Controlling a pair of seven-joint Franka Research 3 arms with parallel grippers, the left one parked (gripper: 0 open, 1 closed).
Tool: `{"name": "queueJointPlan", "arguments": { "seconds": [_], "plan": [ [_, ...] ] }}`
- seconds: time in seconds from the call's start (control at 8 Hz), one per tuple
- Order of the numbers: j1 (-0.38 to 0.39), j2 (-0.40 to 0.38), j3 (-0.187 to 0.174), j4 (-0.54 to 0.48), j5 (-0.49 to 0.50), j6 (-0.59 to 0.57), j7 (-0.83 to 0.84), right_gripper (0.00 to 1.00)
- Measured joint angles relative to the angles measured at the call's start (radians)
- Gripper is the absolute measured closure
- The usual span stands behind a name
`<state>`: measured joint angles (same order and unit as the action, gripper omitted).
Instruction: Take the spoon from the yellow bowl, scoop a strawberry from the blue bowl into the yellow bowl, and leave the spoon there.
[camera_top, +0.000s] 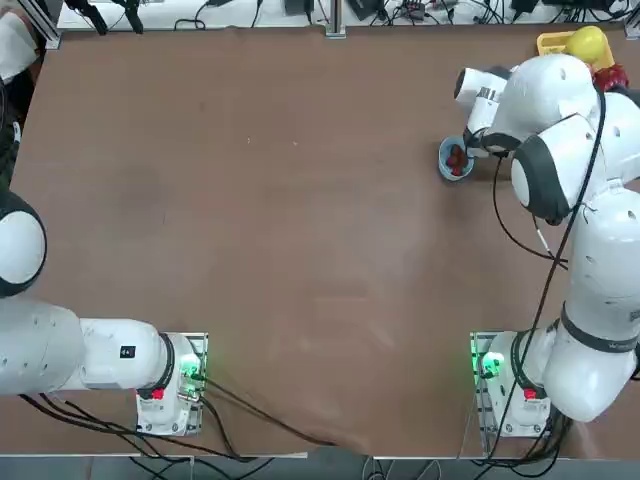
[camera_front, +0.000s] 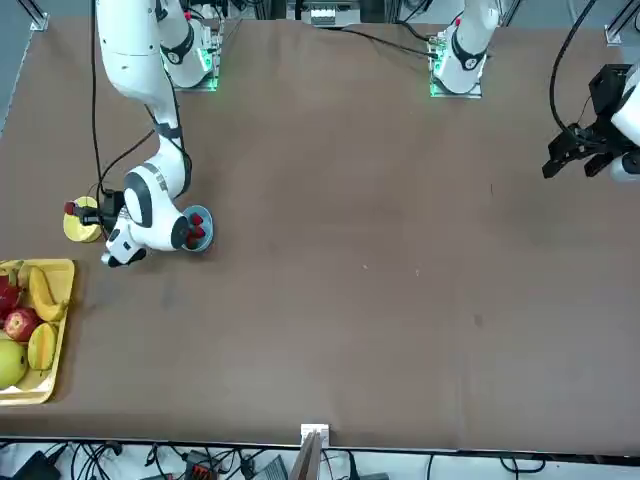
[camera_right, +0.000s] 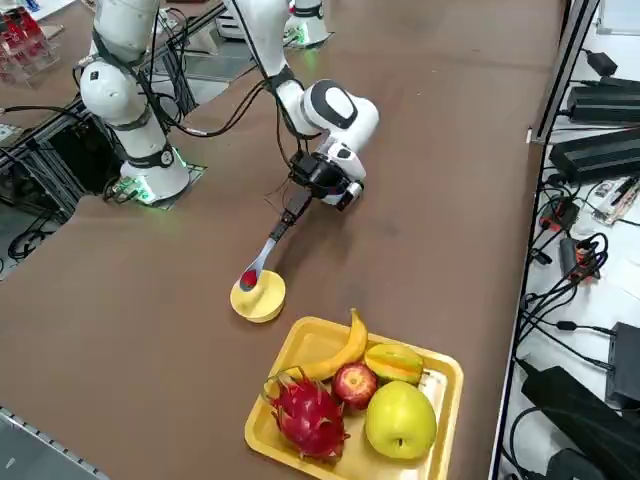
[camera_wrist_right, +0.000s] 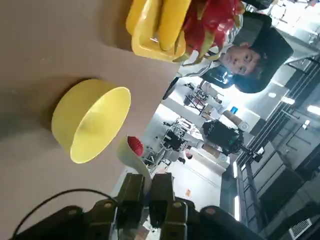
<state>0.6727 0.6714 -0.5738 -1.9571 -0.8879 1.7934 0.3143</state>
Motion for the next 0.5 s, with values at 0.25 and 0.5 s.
{"name": "queueJointPlan", "arguments": {
  "seconds": [0.25,0.5],
  "plan": [
    [0.000,0.000,0.007,0.000,0.000,0.007,-0.116,0.89],
    [-0.001,0.010,0.026,0.000,0.001,0.013,-0.169,0.89]
  ]
}}
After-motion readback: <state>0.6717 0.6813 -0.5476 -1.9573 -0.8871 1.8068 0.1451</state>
